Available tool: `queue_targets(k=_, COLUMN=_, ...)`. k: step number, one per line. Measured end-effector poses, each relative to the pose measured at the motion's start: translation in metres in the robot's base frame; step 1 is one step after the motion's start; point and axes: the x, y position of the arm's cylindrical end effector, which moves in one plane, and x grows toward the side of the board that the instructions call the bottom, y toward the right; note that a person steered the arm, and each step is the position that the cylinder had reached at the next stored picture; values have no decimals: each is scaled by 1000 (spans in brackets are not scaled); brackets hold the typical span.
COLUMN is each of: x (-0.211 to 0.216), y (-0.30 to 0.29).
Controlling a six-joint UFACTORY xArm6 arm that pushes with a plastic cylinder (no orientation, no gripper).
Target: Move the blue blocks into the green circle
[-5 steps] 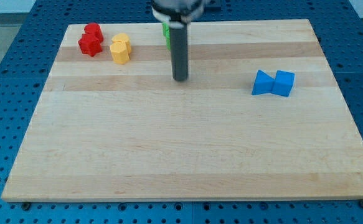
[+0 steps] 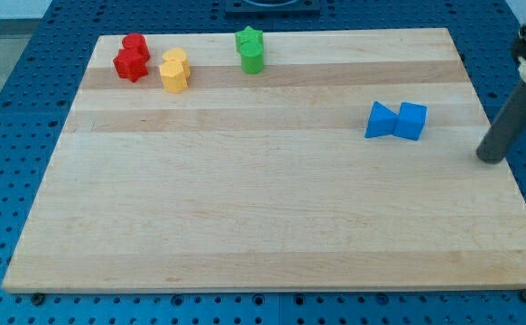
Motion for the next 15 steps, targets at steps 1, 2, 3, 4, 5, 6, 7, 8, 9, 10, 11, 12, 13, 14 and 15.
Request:
queue_targets(k=1, x=-28, y=-5)
queue_targets(k=2, x=-39, y=-28)
queue_targets(k=3, x=-39, y=-28)
queue_targets(k=4, x=-38, y=-42)
queue_targets(k=5, x=-39, y=-77)
queue_targets(k=6, x=-39, y=-111)
queue_targets(k=7, x=-39, y=-140)
queue_targets(k=8, x=-39, y=-167)
queue_targets(k=9, x=-40, y=-188)
queue_targets(k=10, x=-50, y=-205)
queue_targets(k=11, x=-69, y=-225)
queue_targets(k=12, x=-89, y=-243)
queue_targets(k=13, x=-104, y=-255)
queue_targets(k=14, x=-116, y=-265)
queue_targets(k=15, x=-116, y=-265)
